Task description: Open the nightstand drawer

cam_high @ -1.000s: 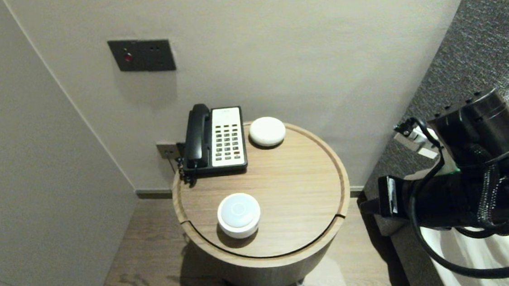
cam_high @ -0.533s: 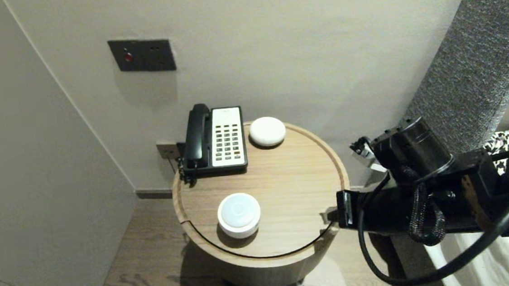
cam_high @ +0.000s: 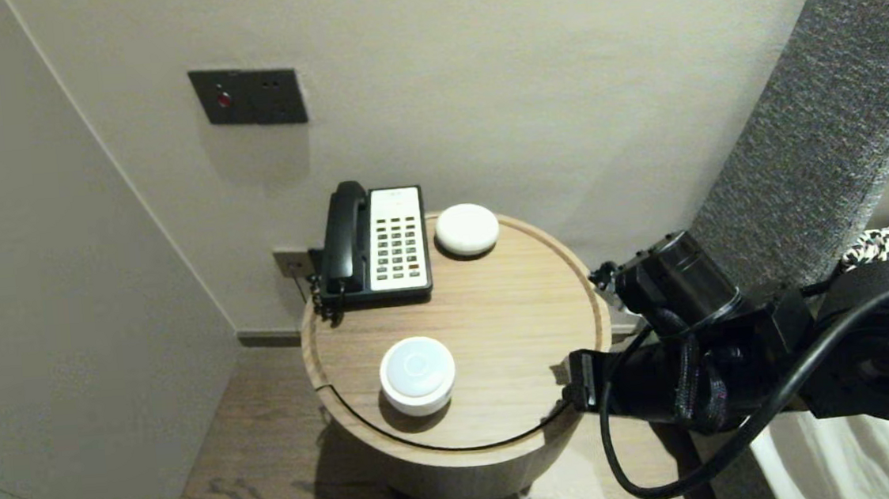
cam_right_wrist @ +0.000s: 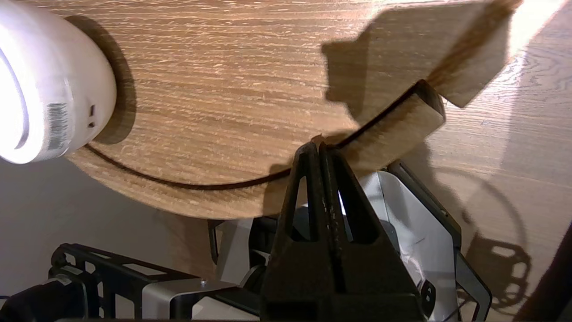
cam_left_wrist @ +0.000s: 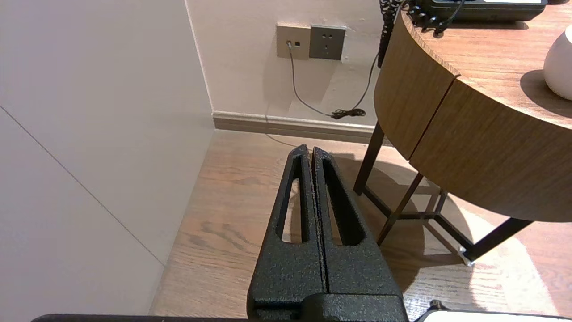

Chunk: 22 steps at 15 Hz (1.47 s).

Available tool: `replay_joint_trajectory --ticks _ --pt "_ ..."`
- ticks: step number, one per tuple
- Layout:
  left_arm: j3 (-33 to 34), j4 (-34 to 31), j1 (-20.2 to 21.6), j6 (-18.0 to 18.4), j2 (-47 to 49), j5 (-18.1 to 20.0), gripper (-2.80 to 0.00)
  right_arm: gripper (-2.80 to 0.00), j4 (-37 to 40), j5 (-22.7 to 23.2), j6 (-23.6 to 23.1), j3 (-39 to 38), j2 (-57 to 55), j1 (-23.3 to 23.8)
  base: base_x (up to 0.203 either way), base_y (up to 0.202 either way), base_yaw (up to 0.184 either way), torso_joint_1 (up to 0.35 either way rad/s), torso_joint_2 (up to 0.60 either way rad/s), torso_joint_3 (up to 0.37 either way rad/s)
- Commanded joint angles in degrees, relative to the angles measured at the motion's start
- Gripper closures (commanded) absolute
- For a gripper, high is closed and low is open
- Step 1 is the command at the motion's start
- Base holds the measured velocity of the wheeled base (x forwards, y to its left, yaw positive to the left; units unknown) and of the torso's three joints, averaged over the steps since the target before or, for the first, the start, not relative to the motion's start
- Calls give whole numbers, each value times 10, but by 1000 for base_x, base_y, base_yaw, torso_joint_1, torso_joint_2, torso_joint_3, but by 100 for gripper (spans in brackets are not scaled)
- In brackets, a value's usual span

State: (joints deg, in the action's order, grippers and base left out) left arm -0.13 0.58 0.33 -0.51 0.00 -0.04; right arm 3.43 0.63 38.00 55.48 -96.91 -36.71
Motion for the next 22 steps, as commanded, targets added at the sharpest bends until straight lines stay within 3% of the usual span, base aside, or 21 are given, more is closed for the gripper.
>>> replay_joint_trajectory --ticks 1,9,22 --pt "0 0 0 0 0 0 0 0 -3 1 1 -4 -15 0 0 0 0 0 0 0" --pt "0 0 0 0 0 0 0 0 -18 2 3 -32 -4 -1 0 0 0 0 0 0" --pt "0 0 0 0 0 0 0 0 -18 13 8 -132 65 -66 0 0 0 0 0 0"
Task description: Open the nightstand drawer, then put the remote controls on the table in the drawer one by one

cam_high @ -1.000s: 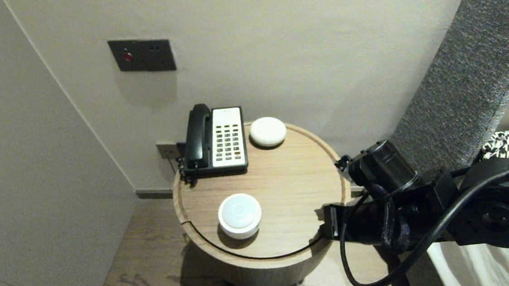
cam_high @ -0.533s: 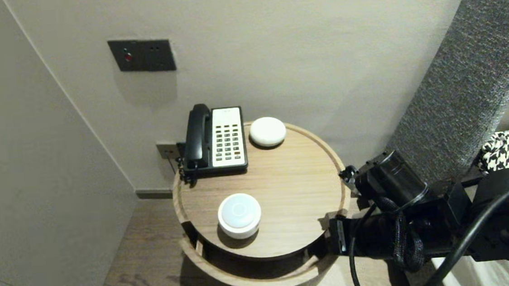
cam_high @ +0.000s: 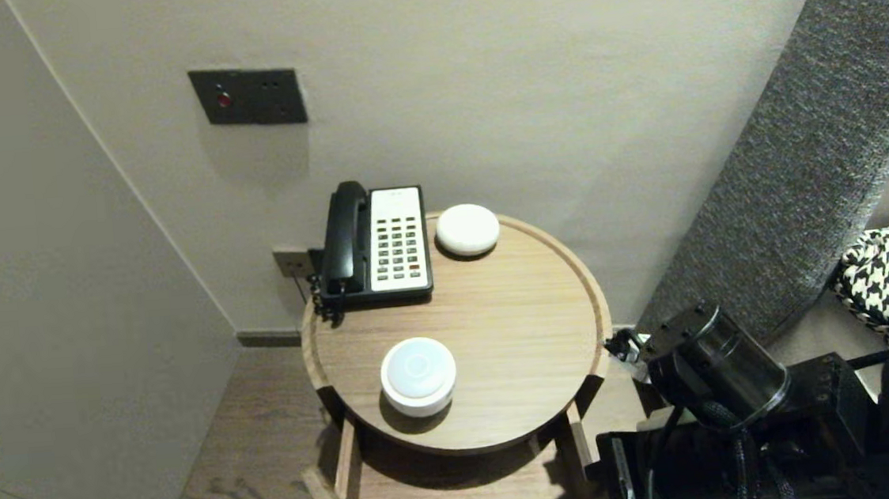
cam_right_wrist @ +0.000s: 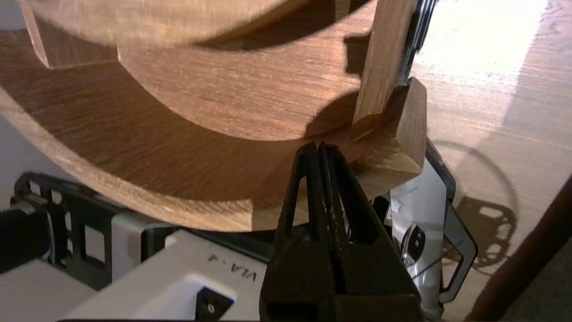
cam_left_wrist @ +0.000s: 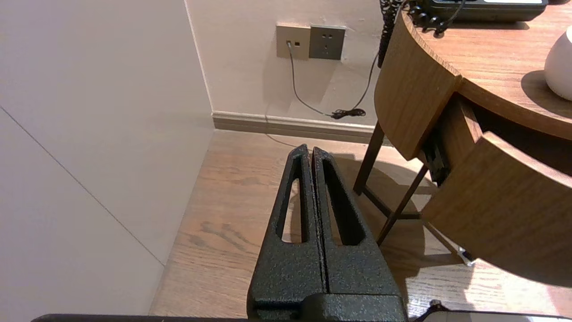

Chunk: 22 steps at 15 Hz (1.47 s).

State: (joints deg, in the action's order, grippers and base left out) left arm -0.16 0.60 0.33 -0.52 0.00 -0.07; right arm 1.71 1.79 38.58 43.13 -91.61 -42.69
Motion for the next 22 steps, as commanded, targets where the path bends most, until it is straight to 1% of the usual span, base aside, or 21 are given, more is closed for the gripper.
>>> replay_joint_trajectory --ticks 1,5,7,10,13,16,19,22 --pt "0 0 0 0 0 0 0 0 0 1 3 -15 16 -11 0 0 0 0 0 0" --pt "0 0 0 0 0 0 0 0 0 5 3 -49 33 -39 0 0 0 0 0 0" --pt "0 0 0 0 0 0 0 0 0 16 15 -62 40 -49 0 0 0 0 0 0" --pt "1 0 0 0 0 0 0 0 0 40 20 -77 46 -53 0 0 0 0 0 0" --pt "2 0 0 0 0 0 0 0 1 54 35 -83 57 -57 0 0 0 0 0 0" --pt "0 0 0 0 0 0 0 0 1 59 36 -97 62 -64 0 0 0 0 0 0" --pt "0 0 0 0 0 0 0 0 0 57 32 -82 66 -59 0 0 0 0 0 0" --pt "0 0 0 0 0 0 0 0 12 53 28 -22 76 -48 0 0 0 0 0 0"
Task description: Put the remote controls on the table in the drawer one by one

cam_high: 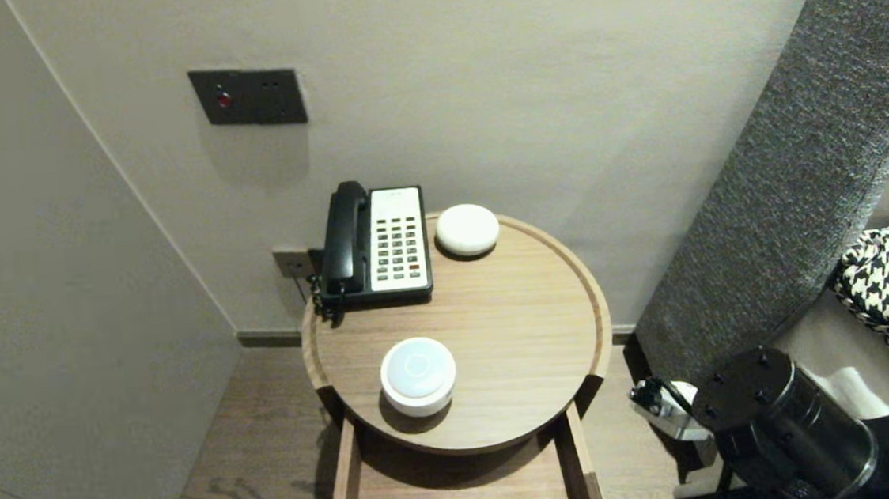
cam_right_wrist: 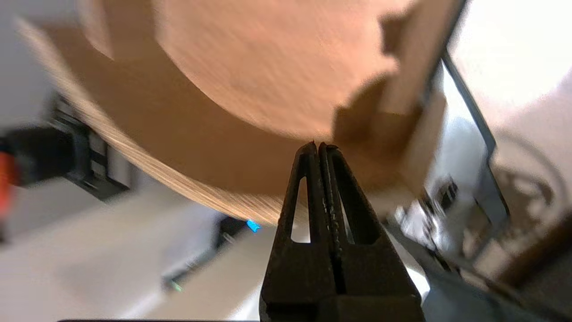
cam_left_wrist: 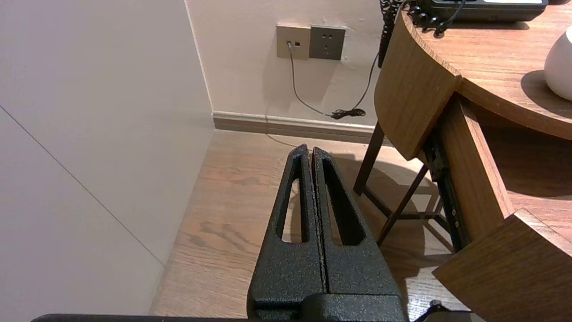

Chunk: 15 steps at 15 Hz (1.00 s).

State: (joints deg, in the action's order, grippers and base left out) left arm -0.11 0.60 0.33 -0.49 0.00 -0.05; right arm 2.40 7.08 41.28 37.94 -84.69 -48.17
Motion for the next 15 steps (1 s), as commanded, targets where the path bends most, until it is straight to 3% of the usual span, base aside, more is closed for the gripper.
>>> replay_joint_trajectory --ticks 1,5,9,15 --pt "-1 0 0 0 0 0 0 0 25 -1 -5 61 6 17 0 0 0 0 0 0" --pt "-1 0 0 0 0 0 0 0 171 -1 -40 235 -19 57 0 0 0 0 0 0" --pt "0 0 0 0 0 0 0 0 347 -13 -112 468 -104 80 0 0 0 0 0 0" --pt "0 0 0 0 0 0 0 0 475 -78 -206 696 -248 55 0 0 0 0 0 0"
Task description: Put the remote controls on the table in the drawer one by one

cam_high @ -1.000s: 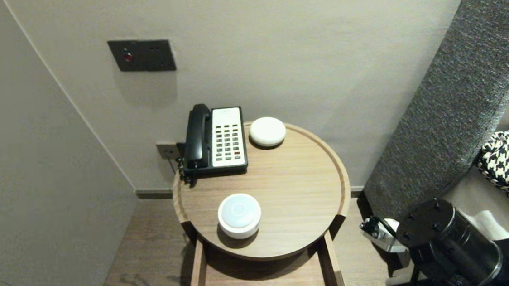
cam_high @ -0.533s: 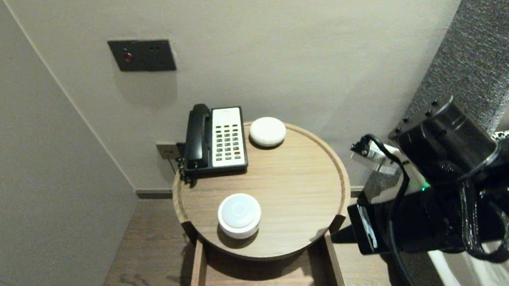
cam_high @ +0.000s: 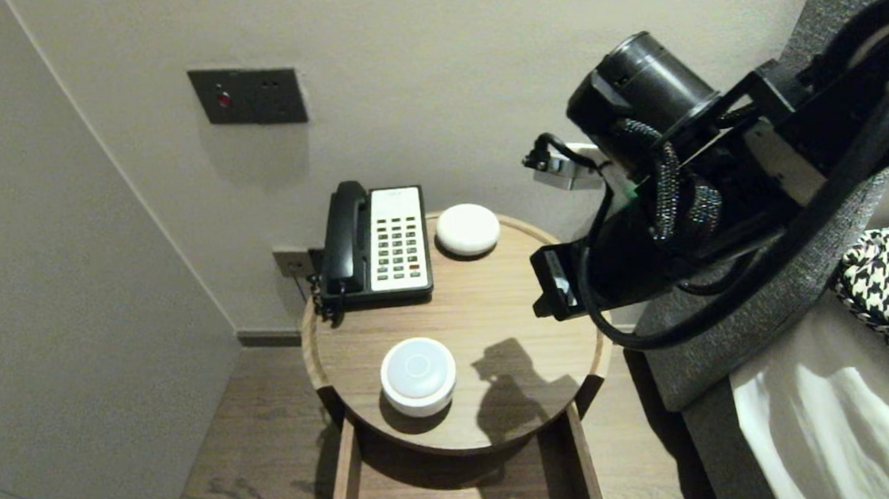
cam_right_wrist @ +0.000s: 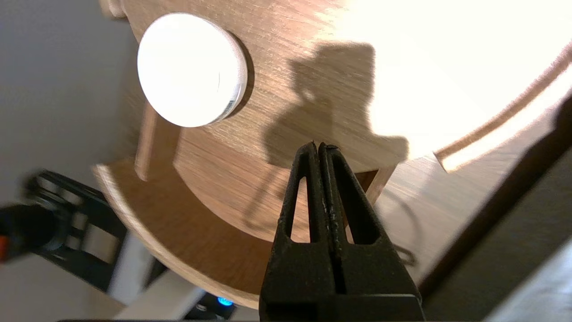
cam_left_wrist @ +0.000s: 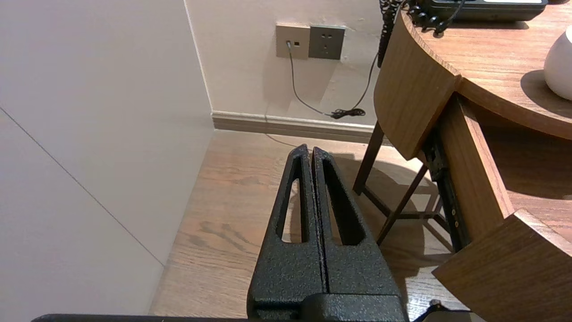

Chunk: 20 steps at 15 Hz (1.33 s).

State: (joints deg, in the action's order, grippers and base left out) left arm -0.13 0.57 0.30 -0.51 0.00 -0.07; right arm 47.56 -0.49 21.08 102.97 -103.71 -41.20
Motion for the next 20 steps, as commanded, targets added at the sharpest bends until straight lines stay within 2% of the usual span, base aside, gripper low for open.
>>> replay_joint_trajectory --ticks 1,4,5,6,8,13,20 --pt "1 0 0 0 0 0 0 0 29 -5 -9 58 -68 -32 0 0 0 0 0 0" --pt "0 0 0 0 0 0 0 0 30 -11 -33 64 -74 -86 0 0 0 0 0 0" --pt "0 0 0 0 0 0 0 0 26 -26 -36 65 -80 -97 0 0 0 0 0 0" --pt "1 0 0 0 0 0 0 -280 17 -50 -44 66 -90 -104 0 0 0 0 0 0" --pt "1 0 0 0 0 0 0 -280 -11 -77 -58 66 -102 -115 0 0 0 0 0 0" --pt "0 0 0 0 0 0 0 -280 -52 -81 -61 67 -109 -120 0 0 0 0 0 0" --pt "1 0 0 0 0 0 0 -280 -69 -86 -106 67 -127 -133 0 0 0 0 0 0"
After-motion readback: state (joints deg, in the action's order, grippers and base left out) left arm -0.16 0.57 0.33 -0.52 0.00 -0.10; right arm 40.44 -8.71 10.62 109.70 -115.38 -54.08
